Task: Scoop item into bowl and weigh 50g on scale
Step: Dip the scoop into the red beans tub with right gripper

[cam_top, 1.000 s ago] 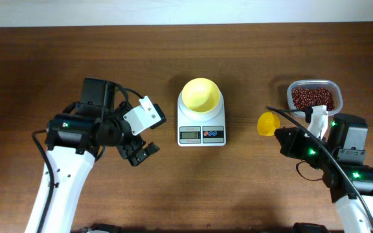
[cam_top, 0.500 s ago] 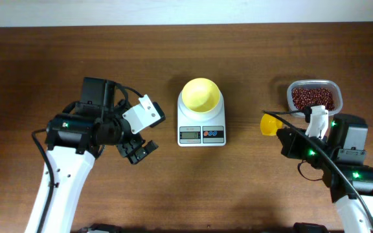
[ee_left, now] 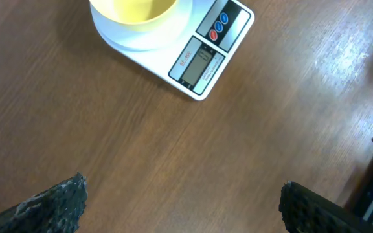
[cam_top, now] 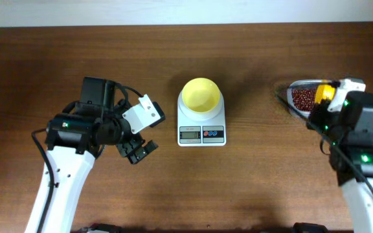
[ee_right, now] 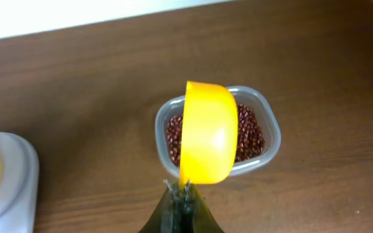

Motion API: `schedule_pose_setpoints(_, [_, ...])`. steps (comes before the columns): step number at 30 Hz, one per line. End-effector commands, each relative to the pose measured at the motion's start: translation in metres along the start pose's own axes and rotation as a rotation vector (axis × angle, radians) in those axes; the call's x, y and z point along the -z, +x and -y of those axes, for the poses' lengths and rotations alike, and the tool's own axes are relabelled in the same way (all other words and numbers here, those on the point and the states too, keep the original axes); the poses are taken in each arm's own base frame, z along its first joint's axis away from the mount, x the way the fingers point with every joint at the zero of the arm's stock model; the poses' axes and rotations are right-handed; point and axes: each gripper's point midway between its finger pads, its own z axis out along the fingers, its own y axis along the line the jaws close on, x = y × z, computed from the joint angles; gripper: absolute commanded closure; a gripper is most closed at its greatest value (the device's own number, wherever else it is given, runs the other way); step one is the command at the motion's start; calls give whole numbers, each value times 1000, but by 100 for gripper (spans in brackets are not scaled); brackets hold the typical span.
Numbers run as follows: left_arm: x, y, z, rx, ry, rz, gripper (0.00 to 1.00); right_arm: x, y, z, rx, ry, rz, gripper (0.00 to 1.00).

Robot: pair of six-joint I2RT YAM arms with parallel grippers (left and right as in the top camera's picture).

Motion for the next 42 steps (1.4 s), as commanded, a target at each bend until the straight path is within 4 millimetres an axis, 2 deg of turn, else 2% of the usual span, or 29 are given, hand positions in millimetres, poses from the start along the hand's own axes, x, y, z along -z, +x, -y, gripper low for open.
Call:
schedule_pose_setpoints(1, [7, -6, -3, -25, -21, 23, 1, -19, -5, 6, 8, 34, -11, 96])
schedule_pose_setpoints(2, [7, -6, -3, -25, -21, 23, 1, -29, -3, 7, 9, 47, -34, 96])
schedule_pose_setpoints(5, [7, -6, -3, -25, -21, 23, 1, -34, -8, 20, 11, 125, -21, 96])
schedule_pose_setpoints(7, [7, -6, -3, -25, -21, 23, 1, -42, -6, 20, 70, 125, -34, 96])
schedule_pose_setpoints(9, [7, -6, -3, -25, -21, 23, 1, -57, 4, 21, 120, 131, -81, 96])
schedule_pose_setpoints(13, [7, -6, -3, -25, -21, 23, 1, -89, 20, 44, 138, 270, -143, 96])
schedule_pose_setpoints(19, [7, -6, -3, -25, -21, 23, 1, -118, 54, 44, 157, 268, -261, 96])
schedule_pose_setpoints(22, [7, -6, -3, -25, -21, 23, 1, -123, 59, 25, 142, 149, -272, 96])
schedule_pose_setpoints(25, [7, -6, -3, -25, -21, 23, 1, -123, 59, 23, 137, 142, -272, 96])
schedule_pose_setpoints(27, [7, -6, -3, -25, -21, 23, 1, -124, 61, 15, 130, 92, -276, 96])
schedule_pose_setpoints(30, [7, -6, -3, -25, -21, 23, 1, -125, 63, 16, 99, 87, -283, 96])
schedule_pose_setpoints(33, [7, -6, -3, -25, -21, 23, 1, -127, 65, 28, -1, 14, -295, 96])
schedule_pose_setpoints(36, [7, -6, -3, -25, -21, 23, 1, -126, 65, 26, -49, -66, -294, 96])
schedule_pose_setpoints(38, [7, -6, -3, -25, -21, 23, 1, -130, 71, 26, -50, -67, -314, 96])
schedule_pose_setpoints(41, [7, -6, -3, -25, -21, 23, 1, -136, 83, 4, -78, -196, -355, 96])
schedule_pose_setpoints(42, [7, -6, -3, -25, -21, 23, 1, -136, 83, 4, -79, -199, -355, 96])
